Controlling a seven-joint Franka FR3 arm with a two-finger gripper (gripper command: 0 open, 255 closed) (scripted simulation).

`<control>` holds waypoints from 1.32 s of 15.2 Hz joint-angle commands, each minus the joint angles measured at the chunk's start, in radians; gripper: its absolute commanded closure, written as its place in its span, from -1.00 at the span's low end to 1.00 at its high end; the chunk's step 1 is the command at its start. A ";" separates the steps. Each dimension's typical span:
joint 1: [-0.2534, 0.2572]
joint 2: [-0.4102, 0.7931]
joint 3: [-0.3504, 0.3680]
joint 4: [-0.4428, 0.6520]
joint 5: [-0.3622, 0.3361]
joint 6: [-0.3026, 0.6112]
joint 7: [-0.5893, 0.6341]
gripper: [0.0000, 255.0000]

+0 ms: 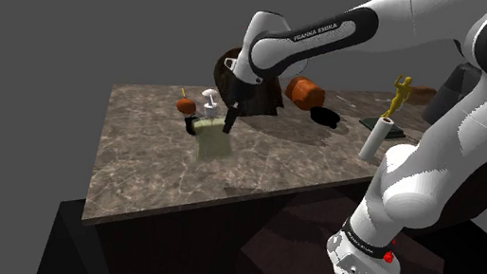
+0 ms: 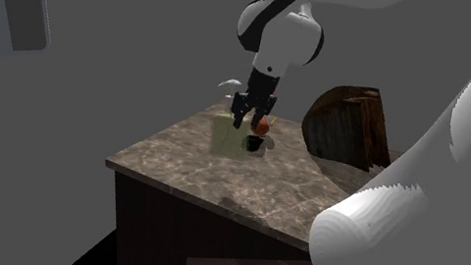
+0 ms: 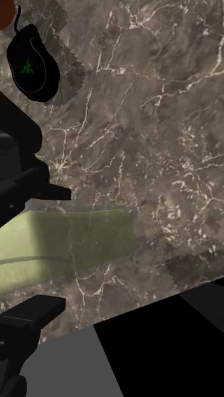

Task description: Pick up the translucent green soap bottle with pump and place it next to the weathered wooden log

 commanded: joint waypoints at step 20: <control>-0.007 -0.081 0.002 0.208 -0.032 -0.286 0.051 1.00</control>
